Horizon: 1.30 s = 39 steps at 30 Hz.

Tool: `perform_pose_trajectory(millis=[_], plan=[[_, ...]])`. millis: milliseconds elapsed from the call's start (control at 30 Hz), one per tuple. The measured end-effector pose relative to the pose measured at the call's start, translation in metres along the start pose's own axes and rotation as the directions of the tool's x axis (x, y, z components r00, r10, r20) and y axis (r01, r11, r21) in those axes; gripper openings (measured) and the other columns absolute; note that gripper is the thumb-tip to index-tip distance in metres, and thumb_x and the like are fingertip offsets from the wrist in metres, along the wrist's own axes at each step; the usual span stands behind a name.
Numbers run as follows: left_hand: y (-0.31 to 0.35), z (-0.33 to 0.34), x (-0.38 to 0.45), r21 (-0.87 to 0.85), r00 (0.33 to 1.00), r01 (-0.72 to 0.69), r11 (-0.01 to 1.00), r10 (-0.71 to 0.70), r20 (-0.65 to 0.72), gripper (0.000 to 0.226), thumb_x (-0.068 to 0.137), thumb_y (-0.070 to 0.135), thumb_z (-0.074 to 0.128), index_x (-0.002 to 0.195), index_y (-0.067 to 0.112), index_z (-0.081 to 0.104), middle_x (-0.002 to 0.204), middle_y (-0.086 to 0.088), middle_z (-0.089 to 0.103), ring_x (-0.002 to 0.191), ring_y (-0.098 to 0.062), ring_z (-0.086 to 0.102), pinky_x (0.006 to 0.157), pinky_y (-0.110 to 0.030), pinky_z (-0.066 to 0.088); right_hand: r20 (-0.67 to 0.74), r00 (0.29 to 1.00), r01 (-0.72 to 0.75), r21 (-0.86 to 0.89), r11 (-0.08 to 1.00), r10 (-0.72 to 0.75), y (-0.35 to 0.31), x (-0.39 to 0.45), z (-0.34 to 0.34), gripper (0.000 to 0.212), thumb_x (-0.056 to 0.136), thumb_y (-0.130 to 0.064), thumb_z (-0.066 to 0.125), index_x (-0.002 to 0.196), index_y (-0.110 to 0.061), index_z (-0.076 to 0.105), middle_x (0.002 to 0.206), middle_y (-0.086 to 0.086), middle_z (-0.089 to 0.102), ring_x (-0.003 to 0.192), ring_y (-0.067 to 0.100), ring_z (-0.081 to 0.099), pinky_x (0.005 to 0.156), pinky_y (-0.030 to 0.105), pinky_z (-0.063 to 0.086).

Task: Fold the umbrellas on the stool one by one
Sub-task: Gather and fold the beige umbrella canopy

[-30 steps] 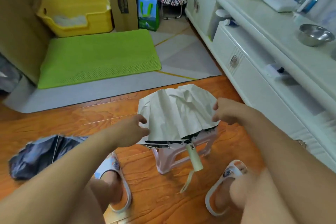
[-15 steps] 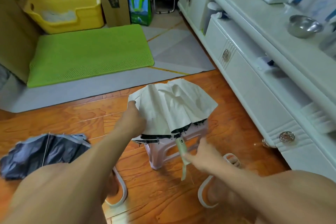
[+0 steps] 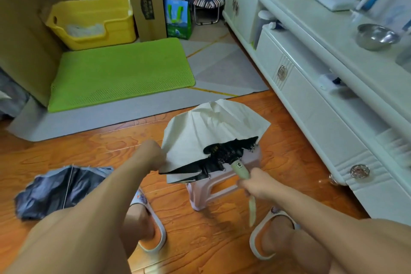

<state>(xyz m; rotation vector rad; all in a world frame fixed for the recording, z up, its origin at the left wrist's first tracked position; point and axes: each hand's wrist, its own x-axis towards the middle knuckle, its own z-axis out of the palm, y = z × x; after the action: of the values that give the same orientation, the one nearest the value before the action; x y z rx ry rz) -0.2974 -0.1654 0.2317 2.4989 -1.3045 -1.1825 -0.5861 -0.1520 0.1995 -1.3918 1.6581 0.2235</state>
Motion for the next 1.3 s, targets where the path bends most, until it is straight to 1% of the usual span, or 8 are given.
perform_pose_trajectory(millis=[133, 200, 267, 500, 733, 900, 1167, 1300], plan=[[0.008, 0.005, -0.008, -0.206, 0.997, -0.033, 0.978, 0.045, 0.056, 0.045, 0.099, 0.02, 0.054, 0.142, 0.015, 0.044, 0.096, -0.005, 0.06, 0.077, -0.024, 0.056, 0.064, -0.034, 0.046, 0.007, 1.0, 0.029, -0.454, 0.891, -0.029, -0.002, -0.008, -0.031, 0.029, 0.099, -0.042, 0.057, 0.093, -0.014, 0.063, 0.082, 0.0, 0.065, 0.062, 0.012, 0.055, 0.053, 0.025, 0.042], [0.015, 0.0, -0.002, -0.291, 0.996, -0.089, 0.953, 0.088, -0.016, 0.058, 0.098, 0.018, 0.055, 0.152, 0.016, 0.035, 0.104, -0.006, 0.06, 0.08, -0.02, 0.058, 0.068, -0.035, 0.05, -0.099, 0.991, 0.053, -0.32, 0.946, -0.089, -0.017, -0.016, -0.064, 0.03, 0.101, -0.036, 0.055, 0.091, -0.011, 0.069, 0.082, 0.003, 0.07, 0.064, 0.015, 0.06, 0.057, 0.028, 0.046], [0.025, -0.012, 0.007, -0.317, 0.991, -0.134, 0.939, 0.117, -0.072, 0.057, 0.097, 0.012, 0.052, 0.152, 0.019, 0.04, 0.118, -0.013, 0.062, 0.081, -0.02, 0.059, 0.068, -0.033, 0.049, -0.232, 0.959, 0.141, -0.103, 0.985, -0.161, -0.035, -0.016, -0.093, 0.024, 0.101, -0.027, 0.056, 0.088, -0.011, 0.069, 0.081, 0.005, 0.074, 0.072, 0.021, 0.069, 0.066, 0.035, 0.055], [0.049, -0.031, 0.047, -0.158, 0.981, -0.186, 0.97, 0.192, 0.028, 0.05, 0.102, 0.034, 0.053, 0.15, 0.032, 0.038, 0.113, -0.006, 0.064, 0.103, -0.03, 0.064, 0.086, -0.041, 0.055, -0.311, 0.83, 0.41, -0.224, 0.884, -0.463, -0.095, 0.05, -0.112, 0.025, 0.093, -0.04, 0.065, 0.116, -0.03, 0.066, 0.122, -0.004, 0.06, 0.11, 0.017, 0.058, 0.096, 0.037, 0.049], [0.041, -0.013, 0.083, -0.277, 0.979, -0.155, 0.948, 0.186, 0.087, 0.023, 0.094, 0.041, 0.067, 0.113, 0.029, 0.064, 0.1, -0.005, 0.07, 0.091, -0.025, 0.068, 0.087, -0.045, 0.06, -0.249, 0.836, 0.364, -0.417, 0.833, -0.49, -0.144, 0.103, -0.083, 0.051, 0.084, -0.054, 0.07, 0.129, -0.033, 0.059, 0.154, 0.004, 0.033, 0.142, 0.029, 0.025, 0.115, 0.038, 0.026], [0.041, -0.02, 0.096, -0.416, 0.944, -0.156, 0.896, 0.259, 0.203, 0.037, 0.096, 0.037, 0.066, 0.131, 0.043, 0.057, 0.095, -0.003, 0.067, 0.079, -0.017, 0.062, 0.081, -0.037, 0.06, -0.222, 0.866, 0.288, -0.512, 0.809, -0.449, -0.15, 0.124, -0.078, 0.052, 0.086, -0.06, 0.064, 0.132, -0.035, 0.062, 0.158, 0.006, 0.029, 0.143, 0.031, 0.021, 0.118, 0.041, 0.026], [0.047, -0.015, 0.089, -0.301, 0.938, -0.167, 0.939, 0.245, 0.245, 0.019, 0.096, 0.035, 0.068, 0.109, 0.024, 0.062, 0.089, -0.009, 0.072, 0.075, -0.017, 0.065, 0.07, -0.031, 0.056, -0.399, 0.727, 0.298, -0.552, 0.779, -0.56, -0.159, 0.103, -0.115, 0.028, 0.091, -0.039, 0.06, 0.08, -0.015, 0.069, 0.108, 0.012, 0.064, 0.107, 0.032, 0.055, 0.091, 0.035, 0.04], [0.049, -0.014, 0.086, -0.313, 0.95, -0.213, 0.925, 0.271, 0.155, 0.015, 0.094, 0.033, 0.07, 0.093, 0.02, 0.064, 0.09, -0.005, 0.071, 0.078, -0.019, 0.064, 0.077, -0.04, 0.058, -0.37, 0.798, 0.308, -0.429, 0.849, -0.476, -0.145, 0.086, -0.13, 0.037, 0.094, -0.035, 0.061, 0.061, -0.021, 0.053, 0.075, 0.002, 0.057, 0.08, 0.025, 0.055, 0.061, 0.033, 0.035]])
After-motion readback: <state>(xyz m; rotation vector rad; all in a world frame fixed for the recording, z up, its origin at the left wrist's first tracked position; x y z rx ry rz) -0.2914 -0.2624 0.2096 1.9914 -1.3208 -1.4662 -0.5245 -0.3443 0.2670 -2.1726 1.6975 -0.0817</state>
